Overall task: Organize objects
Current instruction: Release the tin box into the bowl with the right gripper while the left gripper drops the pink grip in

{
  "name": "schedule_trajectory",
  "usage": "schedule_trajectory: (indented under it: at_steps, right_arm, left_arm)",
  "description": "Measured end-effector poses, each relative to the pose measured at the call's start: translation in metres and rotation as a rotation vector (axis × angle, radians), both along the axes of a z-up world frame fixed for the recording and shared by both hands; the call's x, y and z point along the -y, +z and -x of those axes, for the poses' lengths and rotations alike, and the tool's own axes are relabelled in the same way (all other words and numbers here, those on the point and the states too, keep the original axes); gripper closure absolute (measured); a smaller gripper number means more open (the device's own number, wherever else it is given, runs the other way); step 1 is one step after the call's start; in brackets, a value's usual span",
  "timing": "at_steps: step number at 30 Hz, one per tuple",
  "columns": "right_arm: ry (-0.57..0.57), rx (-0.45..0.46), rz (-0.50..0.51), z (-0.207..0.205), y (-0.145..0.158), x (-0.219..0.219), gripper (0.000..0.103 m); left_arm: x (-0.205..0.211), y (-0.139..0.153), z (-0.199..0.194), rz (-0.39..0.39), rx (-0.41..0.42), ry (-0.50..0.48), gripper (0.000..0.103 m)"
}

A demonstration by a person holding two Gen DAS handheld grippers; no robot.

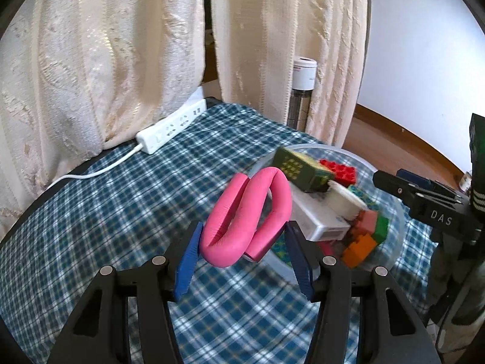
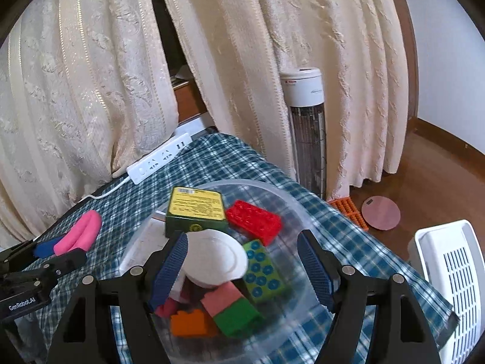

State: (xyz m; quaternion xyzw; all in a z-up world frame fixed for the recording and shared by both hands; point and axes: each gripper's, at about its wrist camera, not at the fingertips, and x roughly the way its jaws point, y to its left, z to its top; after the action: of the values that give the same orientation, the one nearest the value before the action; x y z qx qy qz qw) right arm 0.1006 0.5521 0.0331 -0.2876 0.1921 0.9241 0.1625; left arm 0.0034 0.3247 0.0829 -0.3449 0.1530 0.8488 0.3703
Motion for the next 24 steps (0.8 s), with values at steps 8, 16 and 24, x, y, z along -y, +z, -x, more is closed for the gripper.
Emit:
schedule_trajectory:
  at_steps: [8, 16, 24]
  right_arm:
    - [-0.018, -0.002, 0.011, -0.017, -0.002, -0.008, 0.025]
    - [-0.045, -0.002, 0.029, -0.024, -0.004, -0.019, 0.025]
    - [-0.03, -0.004, 0.037, -0.024, -0.006, -0.018, 0.025]
  left_arm:
    - [-0.03, 0.002, -0.006, -0.019, 0.026, -0.049, 0.046]
    - [-0.059, -0.006, -0.016, -0.003, 0.061, -0.101, 0.045]
    - [-0.056, -0.012, -0.01, -0.002, 0.105, -0.075, 0.039]
